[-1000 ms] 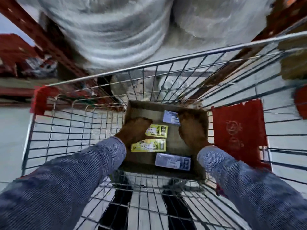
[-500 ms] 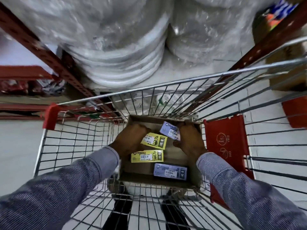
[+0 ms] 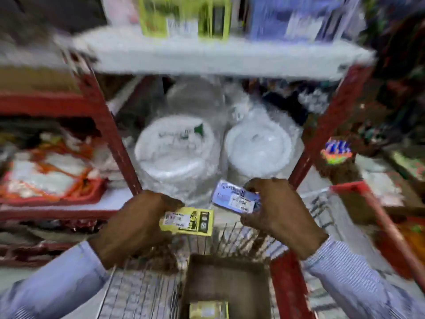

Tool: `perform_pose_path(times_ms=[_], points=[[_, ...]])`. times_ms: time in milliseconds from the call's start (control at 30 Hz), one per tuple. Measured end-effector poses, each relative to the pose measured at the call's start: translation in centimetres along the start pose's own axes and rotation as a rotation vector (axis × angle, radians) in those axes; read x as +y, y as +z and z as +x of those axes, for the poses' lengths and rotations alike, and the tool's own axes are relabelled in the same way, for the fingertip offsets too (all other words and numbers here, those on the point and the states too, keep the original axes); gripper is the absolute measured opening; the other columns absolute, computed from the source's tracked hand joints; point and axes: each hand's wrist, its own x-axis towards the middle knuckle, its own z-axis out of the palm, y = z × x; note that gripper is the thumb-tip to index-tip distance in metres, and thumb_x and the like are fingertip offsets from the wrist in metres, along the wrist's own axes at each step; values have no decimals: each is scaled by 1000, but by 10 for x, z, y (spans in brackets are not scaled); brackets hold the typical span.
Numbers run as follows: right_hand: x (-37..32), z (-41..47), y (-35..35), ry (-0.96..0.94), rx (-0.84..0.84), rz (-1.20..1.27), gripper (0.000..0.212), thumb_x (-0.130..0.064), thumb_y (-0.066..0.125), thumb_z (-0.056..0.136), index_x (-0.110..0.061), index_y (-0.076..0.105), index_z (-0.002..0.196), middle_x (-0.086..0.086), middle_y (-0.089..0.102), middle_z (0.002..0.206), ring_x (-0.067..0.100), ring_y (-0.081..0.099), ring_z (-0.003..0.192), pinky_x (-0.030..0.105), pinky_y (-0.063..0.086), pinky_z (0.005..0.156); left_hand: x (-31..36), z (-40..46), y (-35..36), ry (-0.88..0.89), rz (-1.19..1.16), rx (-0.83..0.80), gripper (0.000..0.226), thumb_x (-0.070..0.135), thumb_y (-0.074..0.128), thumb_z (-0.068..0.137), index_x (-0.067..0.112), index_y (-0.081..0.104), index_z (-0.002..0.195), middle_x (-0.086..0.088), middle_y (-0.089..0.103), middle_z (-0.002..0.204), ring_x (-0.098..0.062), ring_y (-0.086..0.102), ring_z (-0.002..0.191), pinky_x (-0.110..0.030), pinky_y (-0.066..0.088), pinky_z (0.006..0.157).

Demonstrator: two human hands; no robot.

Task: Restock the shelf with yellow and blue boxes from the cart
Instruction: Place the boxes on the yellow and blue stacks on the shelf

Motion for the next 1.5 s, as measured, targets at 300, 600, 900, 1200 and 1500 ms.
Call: perform_pose_path(times_ms=[300, 600, 900, 1200, 1500], points=[[-83, 21, -194, -119, 264, -113, 44, -38, 79, 54, -25, 68, 94, -3, 70, 84, 16, 58, 72, 34, 54, 59, 62, -25, -178, 67, 155, 341, 66, 39, 74, 45, 37, 69, 111, 19, 75, 93, 2, 67, 81, -20, 54, 66], [-106, 57, -303, -189, 531, -266, 50, -43, 80, 56, -24, 66, 100, -1, 67, 90, 20, 55, 81, 33, 41, 60, 92, 6, -283, 167, 174, 583, 69, 41, 79, 50, 34, 67, 117, 10, 74, 110, -5, 67, 99, -20, 54, 82], [-88, 116, -303, -140, 532, -358, 42, -32, 78, 65, -23, 60, 102, 2, 61, 101, 24, 58, 92, 37, 53, 73, 103, 77, -307, 227, 205, 698, 59, 19, 80, 66, 24, 64, 122, 2, 71, 118, -14, 65, 106, -33, 53, 94], [-67, 137, -277, -165, 543, -440, 38, -22, 81, 70, -18, 62, 103, -1, 64, 102, 19, 55, 95, 34, 52, 78, 94, 123, -297, 180, 217, 652, 56, 20, 79, 71, 28, 61, 124, 1, 67, 124, -18, 62, 111, -32, 51, 94], [-59, 147, -274, -161, 553, -413, 47, -21, 85, 65, -22, 66, 107, -4, 69, 100, 17, 55, 93, 33, 53, 74, 90, 133, -293, 152, 203, 618, 48, 11, 79, 74, 27, 65, 118, -3, 69, 121, -20, 67, 104, -35, 57, 87]])
